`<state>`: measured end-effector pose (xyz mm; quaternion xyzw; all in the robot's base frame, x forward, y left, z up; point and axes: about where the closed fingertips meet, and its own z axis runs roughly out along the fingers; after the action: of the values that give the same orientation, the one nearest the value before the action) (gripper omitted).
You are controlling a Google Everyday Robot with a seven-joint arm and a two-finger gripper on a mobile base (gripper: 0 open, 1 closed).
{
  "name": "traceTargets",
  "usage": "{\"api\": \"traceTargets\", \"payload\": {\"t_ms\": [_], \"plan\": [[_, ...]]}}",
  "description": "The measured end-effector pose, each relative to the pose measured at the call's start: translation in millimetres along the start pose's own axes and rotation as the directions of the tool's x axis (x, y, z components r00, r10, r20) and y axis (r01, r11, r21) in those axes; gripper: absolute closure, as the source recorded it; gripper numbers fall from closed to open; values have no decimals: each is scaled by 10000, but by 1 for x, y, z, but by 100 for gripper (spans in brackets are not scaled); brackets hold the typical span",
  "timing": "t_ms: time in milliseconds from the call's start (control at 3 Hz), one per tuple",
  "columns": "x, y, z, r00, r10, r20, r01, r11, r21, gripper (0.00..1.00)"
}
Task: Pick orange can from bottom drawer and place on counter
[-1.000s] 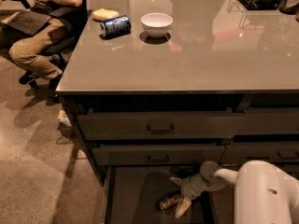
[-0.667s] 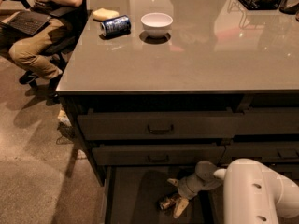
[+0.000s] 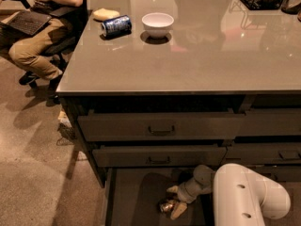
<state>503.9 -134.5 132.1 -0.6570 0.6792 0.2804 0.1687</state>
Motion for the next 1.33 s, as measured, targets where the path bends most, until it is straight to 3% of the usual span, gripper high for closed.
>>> {"api": "traceTargets", "payload": {"t_ms": [333,667,1000,1333], "plan": [[10,0,15,9996,272,121,-270,9994,-200,42],[6,1,9,9996,272,121,-270,9994,-199,73],[6,1,9,9996,272,121,-269,9994,-199,96],[5,2,8,9996,271,122,-269,9994,-197,100]]}}
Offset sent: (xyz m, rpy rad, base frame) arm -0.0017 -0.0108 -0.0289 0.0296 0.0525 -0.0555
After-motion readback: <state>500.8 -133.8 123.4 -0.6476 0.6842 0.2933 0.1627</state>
